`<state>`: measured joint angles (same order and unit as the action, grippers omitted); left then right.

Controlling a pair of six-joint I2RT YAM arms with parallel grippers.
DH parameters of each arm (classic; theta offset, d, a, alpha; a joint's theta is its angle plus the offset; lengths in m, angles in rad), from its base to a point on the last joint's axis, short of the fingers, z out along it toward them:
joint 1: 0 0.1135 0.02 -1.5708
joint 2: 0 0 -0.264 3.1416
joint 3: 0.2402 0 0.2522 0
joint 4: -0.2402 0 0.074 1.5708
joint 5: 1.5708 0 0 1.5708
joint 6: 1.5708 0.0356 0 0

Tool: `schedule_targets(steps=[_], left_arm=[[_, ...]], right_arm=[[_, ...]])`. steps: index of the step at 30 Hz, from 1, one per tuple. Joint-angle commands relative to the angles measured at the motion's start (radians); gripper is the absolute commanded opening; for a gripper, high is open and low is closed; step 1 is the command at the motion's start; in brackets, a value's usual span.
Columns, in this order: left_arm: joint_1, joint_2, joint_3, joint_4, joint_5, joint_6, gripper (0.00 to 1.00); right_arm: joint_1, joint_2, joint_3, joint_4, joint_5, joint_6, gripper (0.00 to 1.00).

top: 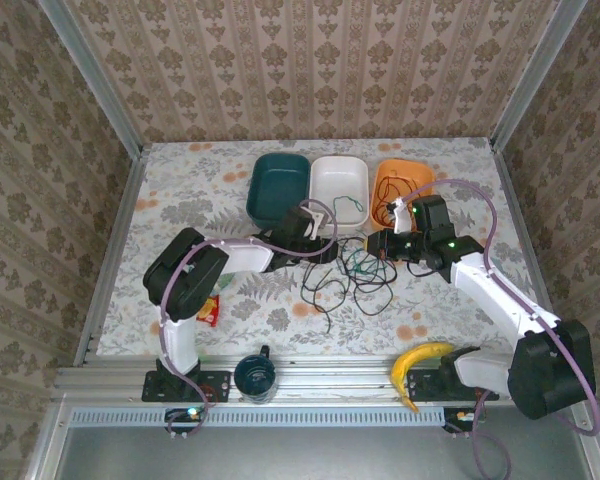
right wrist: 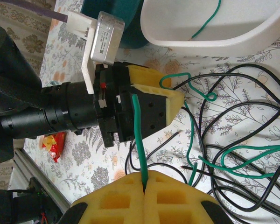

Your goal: Untangle the cables

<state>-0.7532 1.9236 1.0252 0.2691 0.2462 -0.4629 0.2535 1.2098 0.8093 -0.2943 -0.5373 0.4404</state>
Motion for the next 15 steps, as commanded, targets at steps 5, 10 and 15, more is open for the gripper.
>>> schedule_targets(steps=[5,10,15], left_arm=[[0.002,0.04,0.077,0.042,0.028,0.029,0.49],[0.002,0.054,0.098,0.03,0.031,0.043,0.23],[0.003,0.018,0.072,0.068,0.022,0.044,0.0]], right_arm=[[0.0,0.02,0.013,-0.033,0.004,-0.034,0.07],[0.0,0.018,0.014,-0.04,0.008,-0.037,0.07],[0.0,0.011,0.0,-0.04,0.043,-0.026,0.07]])
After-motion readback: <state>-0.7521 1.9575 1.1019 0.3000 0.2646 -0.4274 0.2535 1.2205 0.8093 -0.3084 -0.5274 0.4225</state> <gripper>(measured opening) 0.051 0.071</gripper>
